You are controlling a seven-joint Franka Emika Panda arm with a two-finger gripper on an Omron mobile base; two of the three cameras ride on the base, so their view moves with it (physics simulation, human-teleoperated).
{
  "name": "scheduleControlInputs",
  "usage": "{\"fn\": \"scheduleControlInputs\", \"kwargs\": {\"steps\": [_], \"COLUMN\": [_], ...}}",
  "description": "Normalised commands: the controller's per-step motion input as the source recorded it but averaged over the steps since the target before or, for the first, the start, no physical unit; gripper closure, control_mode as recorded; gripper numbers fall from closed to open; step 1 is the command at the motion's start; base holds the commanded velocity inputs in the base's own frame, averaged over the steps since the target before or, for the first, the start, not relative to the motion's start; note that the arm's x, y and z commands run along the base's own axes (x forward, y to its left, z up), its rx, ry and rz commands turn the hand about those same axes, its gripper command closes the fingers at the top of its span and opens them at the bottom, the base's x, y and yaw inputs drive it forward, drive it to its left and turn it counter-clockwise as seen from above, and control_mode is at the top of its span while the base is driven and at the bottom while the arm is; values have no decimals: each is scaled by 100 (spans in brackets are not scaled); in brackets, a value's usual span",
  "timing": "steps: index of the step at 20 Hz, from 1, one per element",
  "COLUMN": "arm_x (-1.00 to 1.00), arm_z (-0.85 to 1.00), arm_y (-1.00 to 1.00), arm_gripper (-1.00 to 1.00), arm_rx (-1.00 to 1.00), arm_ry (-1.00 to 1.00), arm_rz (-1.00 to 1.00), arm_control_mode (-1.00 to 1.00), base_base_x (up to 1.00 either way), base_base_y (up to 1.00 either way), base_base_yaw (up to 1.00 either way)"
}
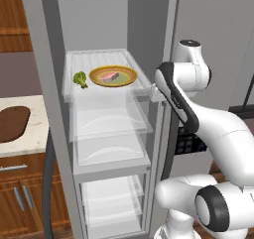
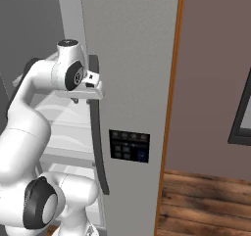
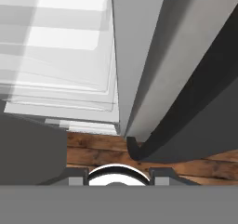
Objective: Retrieve the steak from the fridge and place it on the cutting board.
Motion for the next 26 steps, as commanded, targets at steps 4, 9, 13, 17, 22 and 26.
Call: {"fn": "scheduleControlInputs", "kwargs": {"steps": [4, 9, 13, 17, 22, 26], "arm_x": [0, -4, 0, 0, 3, 4], "arm_z": [0, 0, 0, 0, 0, 3], "arm_y": [14, 29, 47, 55, 62, 56], "arm_gripper": [-100, -100, -100, -100, -100, -100], "arm_rx": [0, 0, 0, 0, 0, 0], "arm_ry": [0, 0, 0, 0, 0, -1], "arm_rz": [0, 0, 0, -7, -13, -27], "arm_control_mode": [-100, -100, -100, -100, -100, -100], "base_base_x": [0, 0, 0, 0, 0, 0], "base_base_y": [0, 0, 0, 0, 0, 0], "base_base_yaw": [0, 0, 0, 0, 0, 0]}}
